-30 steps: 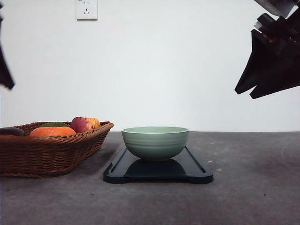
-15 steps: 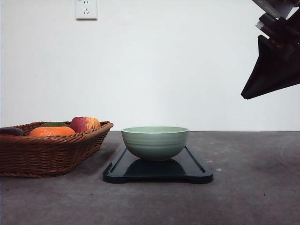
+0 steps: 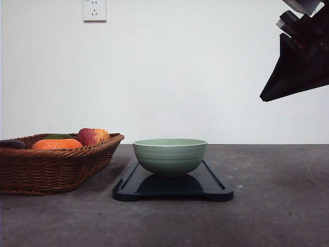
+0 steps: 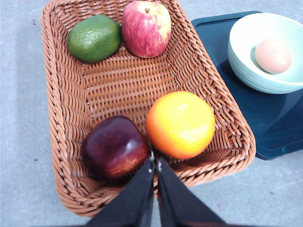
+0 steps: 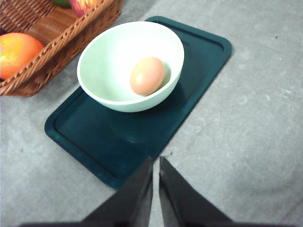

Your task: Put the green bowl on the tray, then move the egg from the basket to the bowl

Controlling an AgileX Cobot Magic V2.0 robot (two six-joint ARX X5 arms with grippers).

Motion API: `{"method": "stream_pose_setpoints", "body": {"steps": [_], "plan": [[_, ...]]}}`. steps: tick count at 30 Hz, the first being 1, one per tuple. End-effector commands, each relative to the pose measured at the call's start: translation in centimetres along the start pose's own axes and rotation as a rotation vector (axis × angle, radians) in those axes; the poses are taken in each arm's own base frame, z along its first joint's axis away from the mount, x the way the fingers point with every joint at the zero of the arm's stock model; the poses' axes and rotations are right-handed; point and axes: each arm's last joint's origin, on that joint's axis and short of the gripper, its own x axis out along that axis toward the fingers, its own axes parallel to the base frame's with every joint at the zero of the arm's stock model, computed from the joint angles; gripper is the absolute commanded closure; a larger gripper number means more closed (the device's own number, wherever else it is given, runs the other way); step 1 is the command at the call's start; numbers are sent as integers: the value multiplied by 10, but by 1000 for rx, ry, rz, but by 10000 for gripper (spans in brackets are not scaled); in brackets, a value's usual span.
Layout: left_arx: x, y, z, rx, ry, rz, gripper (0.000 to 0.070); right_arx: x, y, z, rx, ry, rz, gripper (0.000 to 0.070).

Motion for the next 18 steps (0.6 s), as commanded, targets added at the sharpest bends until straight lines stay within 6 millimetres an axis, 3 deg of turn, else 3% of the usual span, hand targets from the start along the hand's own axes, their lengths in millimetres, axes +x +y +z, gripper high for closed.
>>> {"method": "stream_pose_setpoints", "body": {"steps": [1, 5, 10, 18], "plan": [[-3, 3, 2, 54, -45, 16, 700, 2, 0, 2, -5, -5, 6, 685], [-7, 16, -12, -13, -137, 92, 700, 1, 0, 2, -5, -6, 6, 685], [-8, 29, -45, -107, -284, 192, 700, 1, 0, 2, -5, -5, 6, 685], [-2, 35, -88, -171, -426, 253, 700, 1, 0, 2, -5, -6, 6, 685]]}}
